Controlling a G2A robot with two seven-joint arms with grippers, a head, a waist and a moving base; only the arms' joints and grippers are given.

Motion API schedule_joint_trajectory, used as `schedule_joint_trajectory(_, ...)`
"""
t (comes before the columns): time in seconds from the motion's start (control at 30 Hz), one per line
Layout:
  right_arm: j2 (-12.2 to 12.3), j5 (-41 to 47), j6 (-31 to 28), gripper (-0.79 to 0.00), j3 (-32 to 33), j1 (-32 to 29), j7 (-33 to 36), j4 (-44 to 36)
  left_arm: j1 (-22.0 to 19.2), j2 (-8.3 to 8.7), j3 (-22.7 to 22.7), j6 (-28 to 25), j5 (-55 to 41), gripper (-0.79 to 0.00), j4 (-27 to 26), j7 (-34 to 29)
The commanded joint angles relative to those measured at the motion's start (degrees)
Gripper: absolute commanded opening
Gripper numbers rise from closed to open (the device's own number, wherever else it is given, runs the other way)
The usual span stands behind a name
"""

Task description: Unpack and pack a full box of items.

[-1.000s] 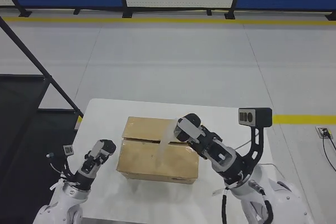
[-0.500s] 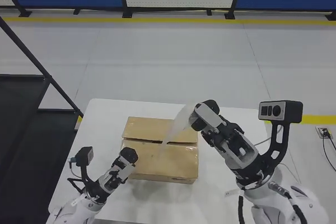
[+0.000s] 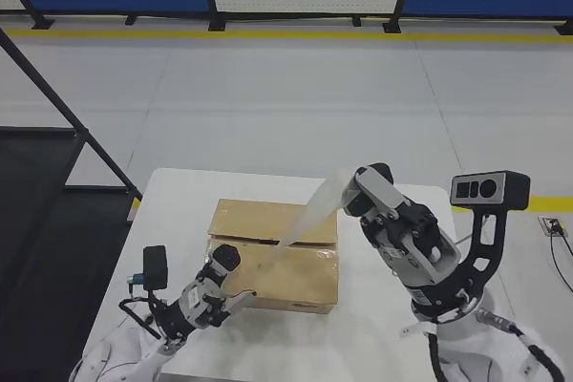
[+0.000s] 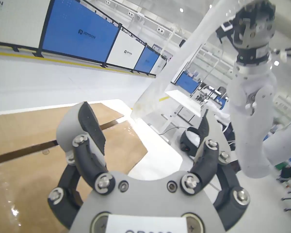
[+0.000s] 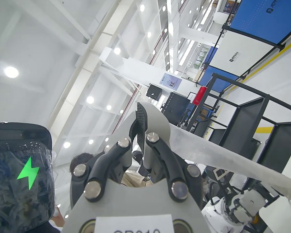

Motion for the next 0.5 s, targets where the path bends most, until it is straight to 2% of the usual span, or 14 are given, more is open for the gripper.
schedule_joint_trajectory(0.0, -0.07, 1.07, 0.78, -0.785, -0.11, 0.54, -0.13, 0.04, -0.54, -0.18, 0.29, -0.87, 9.72, 0.000, 0.10, 5.01)
schedule_joint_trajectory(0.1, -0.19, 2.91, 1.77, -0.785, -0.20, 1.35, -0.22, 0.31, -1.35, -0.47, 1.58, -1.74, 19.55, 0.000, 1.39, 12.75)
schedule_joint_trajectory(0.13, -0.22, 3.40, 1.99, -0.785, -0.18, 1.55, -0.24, 0.43, -1.61, -0.56, 2.02, -1.85, 22.17, -0.043, 2.11, 15.28)
schedule_joint_trajectory(0.17, -0.25, 3.98, 2.23, -0.785, -0.17, 1.75, -0.17, 0.58, -2.00, -0.61, 2.38, -1.96, 24.86, -0.123, 2.59, 17.75)
schedule_joint_trajectory(0.23, -0.29, 5.36, 2.73, -0.785, -0.02, 2.24, 0.24, 0.94, -2.47, -0.71, 3.19, -2.44, 28.87, -0.231, 3.88, 22.69)
schedule_joint_trajectory(0.27, -0.30, 5.67, 2.91, -0.785, 0.13, 2.45, 0.26, 1.13, -2.75, -0.74, 3.47, -2.65, 30.71, -0.354, 4.36, 25.23)
schedule_joint_trajectory(0.43, -0.36, 8.10, 3.54, -0.785, 0.51, 3.04, 0.97, 1.91, -3.76, -0.72, 4.41, -3.10, 38.16, -0.656, 6.93, 35.90)
schedule_joint_trajectory(0.47, -0.36, 8.63, 3.67, -0.785, 0.57, 3.18, 1.46, 2.05, -3.95, -0.70, 4.52, -3.06, 39.24, -0.671, 7.46, 37.61)
